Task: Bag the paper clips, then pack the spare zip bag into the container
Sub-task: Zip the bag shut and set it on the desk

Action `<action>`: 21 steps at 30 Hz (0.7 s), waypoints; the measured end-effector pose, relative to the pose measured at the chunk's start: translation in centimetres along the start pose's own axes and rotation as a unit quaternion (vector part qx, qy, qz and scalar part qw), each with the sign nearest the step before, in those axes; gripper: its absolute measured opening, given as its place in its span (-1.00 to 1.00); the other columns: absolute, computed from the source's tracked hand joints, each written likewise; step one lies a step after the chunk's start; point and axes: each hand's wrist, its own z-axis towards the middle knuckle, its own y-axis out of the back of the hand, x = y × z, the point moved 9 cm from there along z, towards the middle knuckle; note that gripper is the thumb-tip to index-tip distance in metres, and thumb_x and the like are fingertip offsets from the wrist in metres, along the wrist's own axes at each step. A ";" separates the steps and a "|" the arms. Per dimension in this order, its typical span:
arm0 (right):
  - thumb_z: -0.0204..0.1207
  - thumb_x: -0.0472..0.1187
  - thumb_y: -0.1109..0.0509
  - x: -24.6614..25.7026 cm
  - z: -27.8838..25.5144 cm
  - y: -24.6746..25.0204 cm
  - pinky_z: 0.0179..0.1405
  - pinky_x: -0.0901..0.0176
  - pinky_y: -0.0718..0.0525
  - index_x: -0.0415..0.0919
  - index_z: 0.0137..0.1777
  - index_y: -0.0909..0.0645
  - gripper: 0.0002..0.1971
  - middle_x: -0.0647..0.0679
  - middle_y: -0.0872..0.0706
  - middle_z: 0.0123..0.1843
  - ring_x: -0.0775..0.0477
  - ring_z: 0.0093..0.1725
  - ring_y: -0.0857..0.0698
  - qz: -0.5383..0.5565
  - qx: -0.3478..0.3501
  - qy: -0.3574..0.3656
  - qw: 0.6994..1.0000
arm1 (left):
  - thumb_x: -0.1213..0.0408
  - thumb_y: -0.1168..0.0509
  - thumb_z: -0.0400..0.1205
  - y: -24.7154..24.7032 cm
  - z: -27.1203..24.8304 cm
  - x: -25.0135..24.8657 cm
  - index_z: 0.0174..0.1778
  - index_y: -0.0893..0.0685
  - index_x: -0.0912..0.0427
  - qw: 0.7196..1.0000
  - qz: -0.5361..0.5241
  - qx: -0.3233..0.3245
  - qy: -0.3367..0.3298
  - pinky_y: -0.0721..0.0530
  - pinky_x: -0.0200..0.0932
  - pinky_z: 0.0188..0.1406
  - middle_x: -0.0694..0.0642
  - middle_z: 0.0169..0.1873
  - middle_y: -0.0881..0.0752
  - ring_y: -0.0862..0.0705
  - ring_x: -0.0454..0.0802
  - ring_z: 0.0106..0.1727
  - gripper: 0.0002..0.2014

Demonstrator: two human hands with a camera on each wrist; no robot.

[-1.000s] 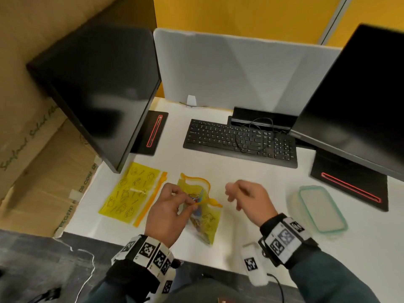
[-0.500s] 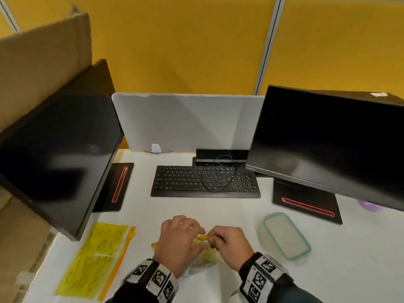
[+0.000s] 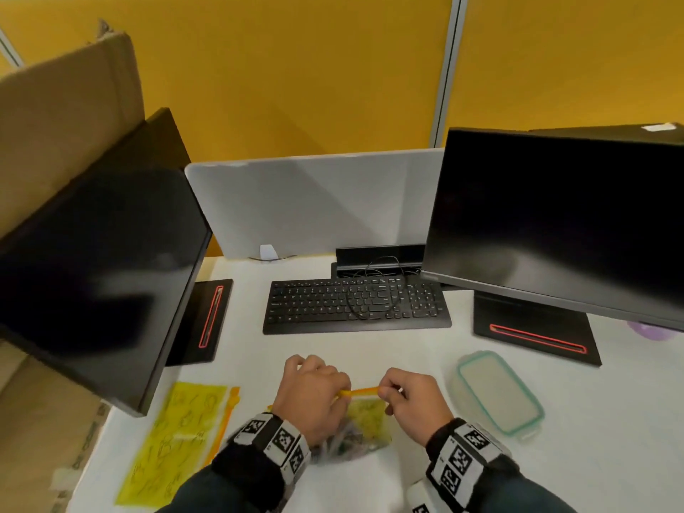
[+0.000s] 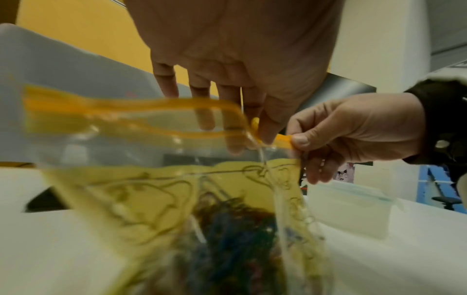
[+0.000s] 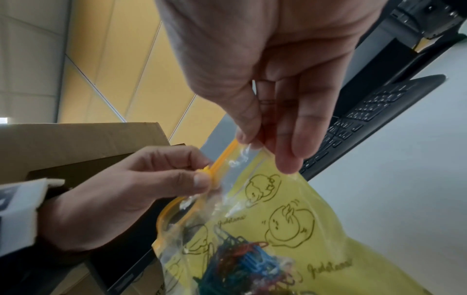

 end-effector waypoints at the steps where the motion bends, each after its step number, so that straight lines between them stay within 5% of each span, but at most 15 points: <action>1: 0.47 -0.34 -0.33 -0.4 0.2 0.3 -0.29 0.25 -0.65 0.09 -0.52 -0.47 -0.61 0.03 -0.60 -0.47 -0.16 -0.31 -0.74 0.004 -0.005 -0.009 1.000 | 0.00 -0.08 0.57 -0.2 0.0 0.8 0.04 -0.61 -0.08 1.000 0.005 0.009 0.010 -0.07 -0.01 0.22 -0.12 0.04 -0.71 -0.44 -0.03 0.22 -0.74; 3: 0.49 -0.38 -0.32 -1.0 0.7 1.2 -0.51 0.54 -0.54 0.02 -0.50 -0.48 -0.62 0.00 -0.60 -0.46 -0.12 -0.38 -0.74 0.011 -0.020 -0.027 0.999 | 0.02 -0.06 0.57 -0.3 -0.1 2.6 0.03 -0.61 -0.07 0.999 0.009 0.019 0.037 -0.11 0.01 0.26 -0.13 0.04 -0.71 -0.45 -0.03 0.23 -0.74; 5: 0.49 -0.40 -0.32 -1.7 1.3 1.9 -0.55 0.58 -0.50 -0.03 -0.50 -0.48 -0.63 0.00 -0.59 -0.47 -0.14 -0.38 -0.76 0.015 -0.031 -0.040 0.999 | 0.00 -0.03 0.55 -0.5 -0.1 4.7 0.01 -0.60 -0.07 0.998 0.005 0.021 0.066 -0.15 0.00 0.26 -0.13 0.01 -0.71 -0.48 -0.01 0.21 -0.72; 12: 0.49 -0.28 -0.35 -1.7 5.1 2.0 -0.06 0.00 -0.70 0.07 -0.49 -0.49 -0.65 -0.07 -0.68 -0.30 -0.23 -0.20 -0.75 -0.037 -0.040 -0.063 0.996 | 0.04 -0.11 0.60 -0.5 1.3 10.3 0.00 -0.58 -0.06 0.991 -0.003 0.016 0.129 -0.41 0.02 0.14 -0.06 -0.03 -0.71 -0.60 0.06 0.06 -0.82; 15: 0.52 -0.23 -0.34 -0.8 6.7 1.7 0.08 0.02 -0.67 -0.03 -0.11 -0.68 -0.90 -0.12 -0.73 -0.10 -0.22 -0.04 -0.74 -0.015 -0.057 -0.064 0.996 | 0.17 -0.16 0.62 -0.9 1.9 12.1 0.20 -0.51 0.00 0.973 -0.124 -0.021 0.191 -0.57 0.03 0.11 0.08 0.20 -0.63 -0.66 0.15 0.05 -0.77; 18: 0.53 -0.14 -0.37 -1.1 6.6 1.3 0.25 0.04 -0.55 0.02 0.47 -0.38 -0.50 -0.02 -0.56 0.11 -0.15 0.17 -0.64 0.014 -0.021 -0.089 0.996 | 0.26 -0.24 0.59 -2.1 1.1 13.4 0.47 -0.25 -0.04 0.951 -0.192 -0.046 0.237 -0.59 0.10 0.23 0.13 0.44 -0.41 -0.63 0.19 0.18 -0.47; 21: 0.54 -0.15 -0.36 -1.5 5.2 0.4 0.33 0.00 -0.52 0.05 0.53 -0.28 -0.43 -0.10 -0.56 0.34 -0.17 0.27 -0.62 -0.005 0.029 -0.073 0.997 | 0.27 -0.25 0.59 -5.1 -0.5 12.4 0.51 -0.23 -0.05 0.954 -0.199 0.011 0.222 -0.49 0.00 0.35 0.12 0.49 -0.34 -0.52 0.14 0.36 -0.43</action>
